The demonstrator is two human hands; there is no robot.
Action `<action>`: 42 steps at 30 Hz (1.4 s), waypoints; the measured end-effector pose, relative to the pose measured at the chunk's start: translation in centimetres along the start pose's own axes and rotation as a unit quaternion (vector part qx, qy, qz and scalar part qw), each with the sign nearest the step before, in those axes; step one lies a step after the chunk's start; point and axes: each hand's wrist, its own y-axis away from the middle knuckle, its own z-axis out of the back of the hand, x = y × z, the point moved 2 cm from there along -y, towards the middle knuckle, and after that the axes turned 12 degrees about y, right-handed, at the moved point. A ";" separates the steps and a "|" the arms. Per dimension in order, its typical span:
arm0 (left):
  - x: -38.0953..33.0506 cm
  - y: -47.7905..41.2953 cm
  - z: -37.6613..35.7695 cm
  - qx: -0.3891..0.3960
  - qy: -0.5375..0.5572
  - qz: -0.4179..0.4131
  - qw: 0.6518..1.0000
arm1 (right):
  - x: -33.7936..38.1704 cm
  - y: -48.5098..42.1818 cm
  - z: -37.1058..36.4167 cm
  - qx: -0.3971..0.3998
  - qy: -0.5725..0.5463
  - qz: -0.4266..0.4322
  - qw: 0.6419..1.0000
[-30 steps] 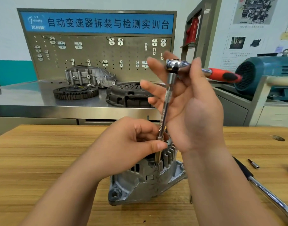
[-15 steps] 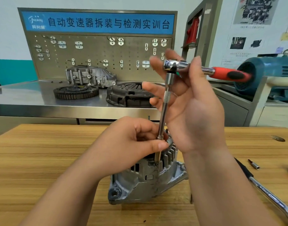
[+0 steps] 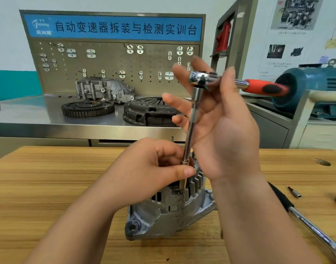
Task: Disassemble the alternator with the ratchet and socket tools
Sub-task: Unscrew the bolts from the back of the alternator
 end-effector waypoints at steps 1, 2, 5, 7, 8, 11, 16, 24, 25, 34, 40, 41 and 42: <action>0.1 0.0 0.1 0.010 0.006 0.004 1.000 | -0.1 -0.1 0.1 -0.001 -0.004 -0.016 1.000; 0.0 0.0 0.1 0.012 0.009 0.006 1.000 | -0.1 -0.1 0.1 -0.003 -0.006 -0.021 1.000; 0.1 0.0 0.1 -0.010 0.007 0.002 1.000 | 0.0 0.1 -0.1 -0.009 0.024 0.024 0.999; 0.2 -0.1 0.0 -0.031 0.006 0.000 0.999 | 0.2 0.2 -0.4 -0.009 0.069 0.072 0.995; 0.3 -0.1 0.0 -0.035 0.004 0.000 0.999 | 0.3 0.3 -0.4 -0.006 0.084 0.093 0.992; 0.4 -0.2 -0.1 -0.031 -0.003 0.002 1.000 | 0.5 0.3 -0.5 0.007 0.082 0.109 0.991; 0.1 0.1 0.0 0.002 0.017 0.012 1.000 | 0.0 0.0 0.0 0.014 0.034 0.011 0.999; 0.3 -0.1 -0.1 -0.041 0.006 0.010 0.999 | 0.4 0.2 -0.4 0.007 0.097 0.099 0.990; 0.4 -0.1 -0.1 -0.039 0.002 0.008 0.999 | 0.5 0.2 -0.4 0.010 0.089 0.106 0.990; 0.4 0.0 0.0 -0.002 0.033 0.027 0.999 | -0.1 -0.2 0.1 0.018 -0.004 -0.025 1.000; 0.5 -0.1 -0.1 -0.053 0.015 0.007 0.998 | 0.4 0.1 -0.5 0.016 0.085 0.092 0.992; 0.5 -0.1 -0.2 -0.053 0.012 0.002 0.999 | 0.4 0.1 -0.6 0.020 0.089 0.100 0.991; 0.5 -0.1 -0.2 -0.052 0.012 0.001 0.999 | 0.4 0.1 -0.6 0.025 0.086 0.102 0.991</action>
